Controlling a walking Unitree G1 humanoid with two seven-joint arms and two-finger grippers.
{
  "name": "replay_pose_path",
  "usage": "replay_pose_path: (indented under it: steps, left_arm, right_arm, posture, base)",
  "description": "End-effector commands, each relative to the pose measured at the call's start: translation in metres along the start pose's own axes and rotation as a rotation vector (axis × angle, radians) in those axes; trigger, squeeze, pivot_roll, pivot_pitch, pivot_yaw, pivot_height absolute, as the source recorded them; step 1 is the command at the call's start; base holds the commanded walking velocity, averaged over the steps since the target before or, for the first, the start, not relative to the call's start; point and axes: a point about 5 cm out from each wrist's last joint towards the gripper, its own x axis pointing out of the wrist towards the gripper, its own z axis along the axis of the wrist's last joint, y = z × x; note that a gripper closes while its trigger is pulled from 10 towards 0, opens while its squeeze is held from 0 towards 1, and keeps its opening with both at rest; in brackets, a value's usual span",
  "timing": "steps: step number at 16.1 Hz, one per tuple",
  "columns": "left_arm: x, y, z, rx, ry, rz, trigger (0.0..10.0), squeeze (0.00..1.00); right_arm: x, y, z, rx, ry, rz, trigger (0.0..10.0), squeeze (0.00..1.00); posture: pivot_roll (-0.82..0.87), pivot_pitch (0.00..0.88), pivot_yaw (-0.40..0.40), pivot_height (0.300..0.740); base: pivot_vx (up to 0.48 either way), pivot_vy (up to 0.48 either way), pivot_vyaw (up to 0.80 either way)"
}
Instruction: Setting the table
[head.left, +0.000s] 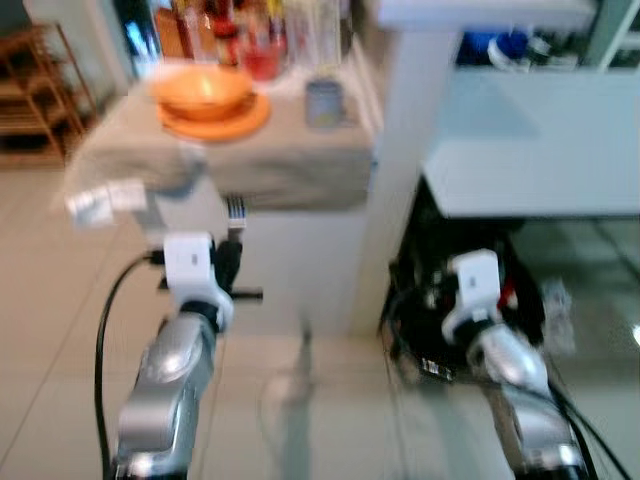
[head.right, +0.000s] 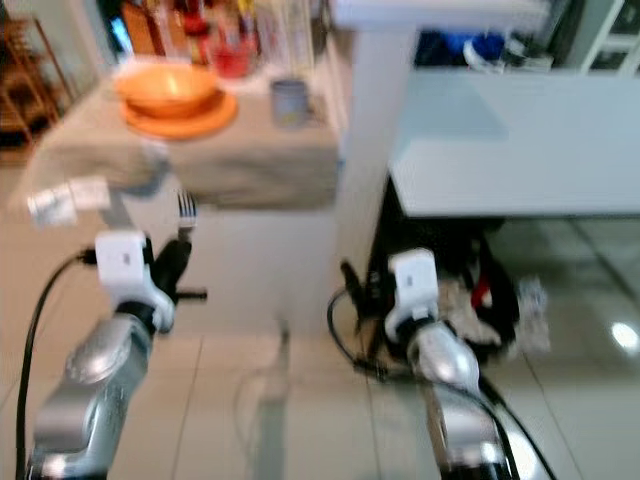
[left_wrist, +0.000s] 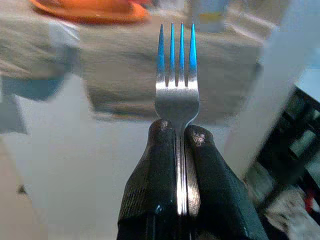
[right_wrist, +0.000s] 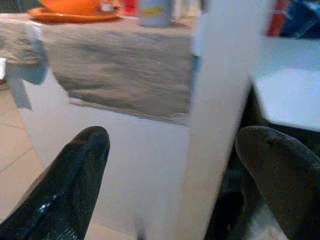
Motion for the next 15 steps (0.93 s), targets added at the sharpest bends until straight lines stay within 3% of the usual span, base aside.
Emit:
replay_pose_path:
  steps: [1, 9, 15]
  left_arm:
    - [0.007, -0.003, 0.008, 0.019, -0.028, -0.009, 0.0, 0.0]
    - [0.011, 0.006, 0.011, 0.064, -0.031, 0.005, 0.0, 0.0]
    - [0.018, 0.003, 0.01, 0.056, -0.03, 0.003, 0.0, 0.0]
  right_arm:
    - [-0.002, 0.0, 0.001, -0.005, -0.002, -0.003, 10.0, 0.0]
    - [0.004, 0.014, -0.004, 0.022, 0.0, 0.029, 10.0, 0.0]
    - [0.005, 0.012, -0.002, 0.009, -0.004, 0.038, 10.0, 0.0]
  posture:
    - [-0.1, 0.0, 0.039, 0.74]
    - [-0.07, 0.0, 0.047, 0.74]
    - [-0.08, 0.0, 0.042, 0.74]
  base:
    - [0.0, -0.435, 0.0]
    - [0.0, -0.428, 0.0]
    - [0.121, -0.417, 0.0]
